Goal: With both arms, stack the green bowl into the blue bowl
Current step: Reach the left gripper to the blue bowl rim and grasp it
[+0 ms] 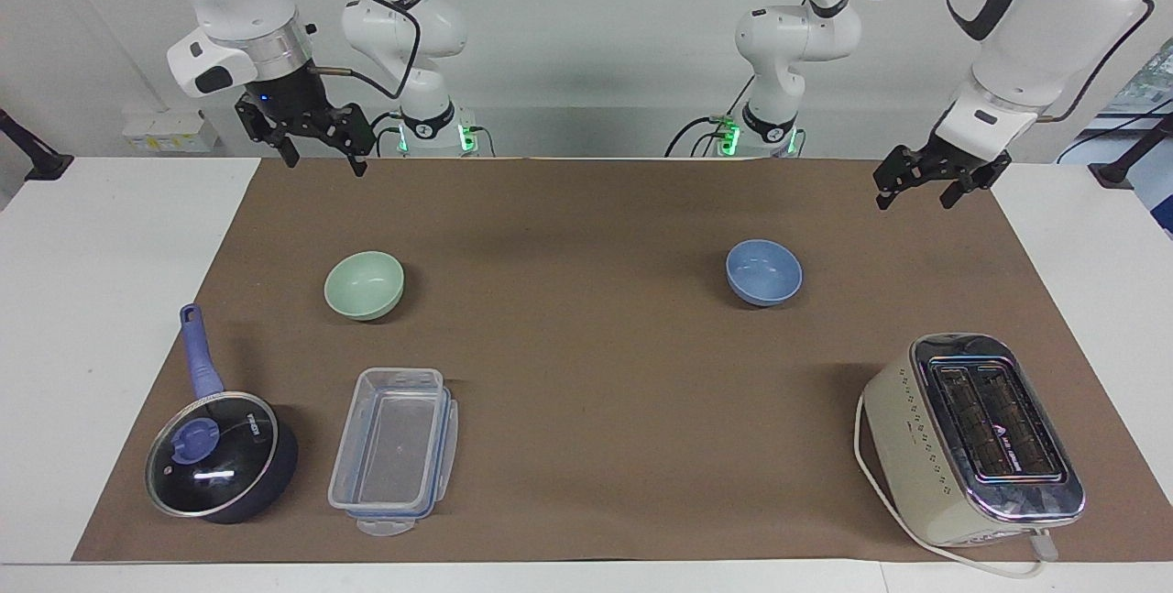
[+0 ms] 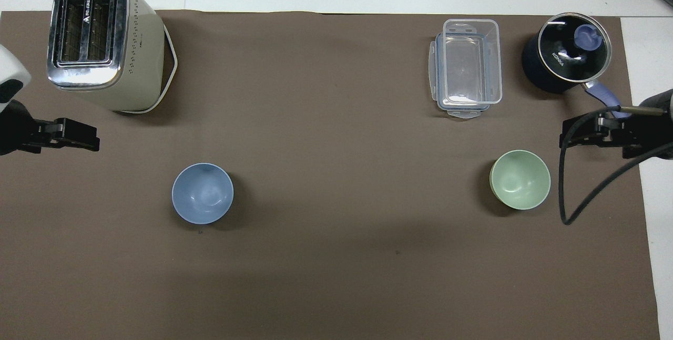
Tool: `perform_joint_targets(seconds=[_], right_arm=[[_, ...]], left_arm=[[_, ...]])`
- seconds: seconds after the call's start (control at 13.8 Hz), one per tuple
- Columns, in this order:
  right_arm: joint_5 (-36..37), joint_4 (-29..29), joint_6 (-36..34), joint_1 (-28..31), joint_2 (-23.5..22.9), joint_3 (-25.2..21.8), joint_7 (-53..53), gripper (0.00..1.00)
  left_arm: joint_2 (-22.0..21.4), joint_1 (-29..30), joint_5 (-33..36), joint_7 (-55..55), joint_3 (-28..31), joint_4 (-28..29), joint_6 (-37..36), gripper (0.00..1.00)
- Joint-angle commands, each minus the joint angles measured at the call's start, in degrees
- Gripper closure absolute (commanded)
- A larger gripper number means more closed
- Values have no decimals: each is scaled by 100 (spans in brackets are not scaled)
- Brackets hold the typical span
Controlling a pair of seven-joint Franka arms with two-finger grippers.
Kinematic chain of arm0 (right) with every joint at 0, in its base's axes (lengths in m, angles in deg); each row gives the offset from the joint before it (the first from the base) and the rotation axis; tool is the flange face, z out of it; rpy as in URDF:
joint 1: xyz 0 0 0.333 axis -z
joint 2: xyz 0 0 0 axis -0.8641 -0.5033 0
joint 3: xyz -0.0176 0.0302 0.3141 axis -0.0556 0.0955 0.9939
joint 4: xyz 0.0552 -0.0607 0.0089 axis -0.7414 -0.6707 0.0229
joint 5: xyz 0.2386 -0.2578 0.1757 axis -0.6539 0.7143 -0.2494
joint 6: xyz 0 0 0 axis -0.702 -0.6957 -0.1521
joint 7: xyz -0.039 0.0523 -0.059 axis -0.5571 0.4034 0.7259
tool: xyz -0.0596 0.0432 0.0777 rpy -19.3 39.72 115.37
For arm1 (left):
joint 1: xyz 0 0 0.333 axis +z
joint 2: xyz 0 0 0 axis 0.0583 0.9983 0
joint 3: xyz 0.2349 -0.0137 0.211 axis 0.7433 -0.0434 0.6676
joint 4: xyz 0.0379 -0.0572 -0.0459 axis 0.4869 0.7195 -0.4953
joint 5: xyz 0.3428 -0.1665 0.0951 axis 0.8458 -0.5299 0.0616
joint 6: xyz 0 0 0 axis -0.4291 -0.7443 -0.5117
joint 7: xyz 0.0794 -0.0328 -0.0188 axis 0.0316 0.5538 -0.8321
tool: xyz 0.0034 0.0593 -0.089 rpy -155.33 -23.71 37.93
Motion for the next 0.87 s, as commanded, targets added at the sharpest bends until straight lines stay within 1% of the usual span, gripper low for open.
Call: perform_joint_targets(seconds=[0.0,0.22,0.43,0.65,0.8], right_arm=[[-122,-123,106,78,90,-3,-153,0],[-122,-123,107,78,90,-12,-153,0],[-130,-123,107,78,90,-12,-153,0],[-130,-123,107,69,98,-12,-153,0],[-130,-123,115,69,98,-20,-144,0]], left_arm=[[-352,-57,112,37,-8,727,511,0],[-545,-66,112,-16,-34,1360,1117,0],[-502,-163,112,-130,-52,1625,1435,0],[-493,-312,112,-376,-52,2142,2093,0],[-493,-391,112,-464,-52,2354,2366,0]])
